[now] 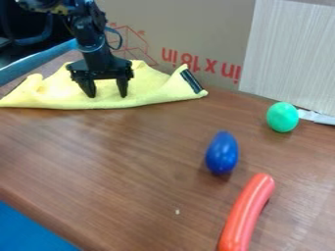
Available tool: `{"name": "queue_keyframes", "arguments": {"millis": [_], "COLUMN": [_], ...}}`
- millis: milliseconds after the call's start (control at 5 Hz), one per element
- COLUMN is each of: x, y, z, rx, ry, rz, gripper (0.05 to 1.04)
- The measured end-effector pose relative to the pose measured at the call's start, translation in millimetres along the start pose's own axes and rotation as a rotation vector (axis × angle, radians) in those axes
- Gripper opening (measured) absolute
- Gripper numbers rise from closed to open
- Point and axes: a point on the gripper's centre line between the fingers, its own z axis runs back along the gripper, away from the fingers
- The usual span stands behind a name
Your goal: Unfold from top to bottom
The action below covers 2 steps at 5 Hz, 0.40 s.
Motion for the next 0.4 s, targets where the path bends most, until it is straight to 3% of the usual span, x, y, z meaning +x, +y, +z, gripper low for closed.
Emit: {"name": "queue_keyframes", "arguments": {"millis": [400], "x": [-48.4], "y": [-17.7], "z": [14.1], "rx": [-0.051], "ry": [0.061], "rz": [-0.09], "gripper": [0.999]}}
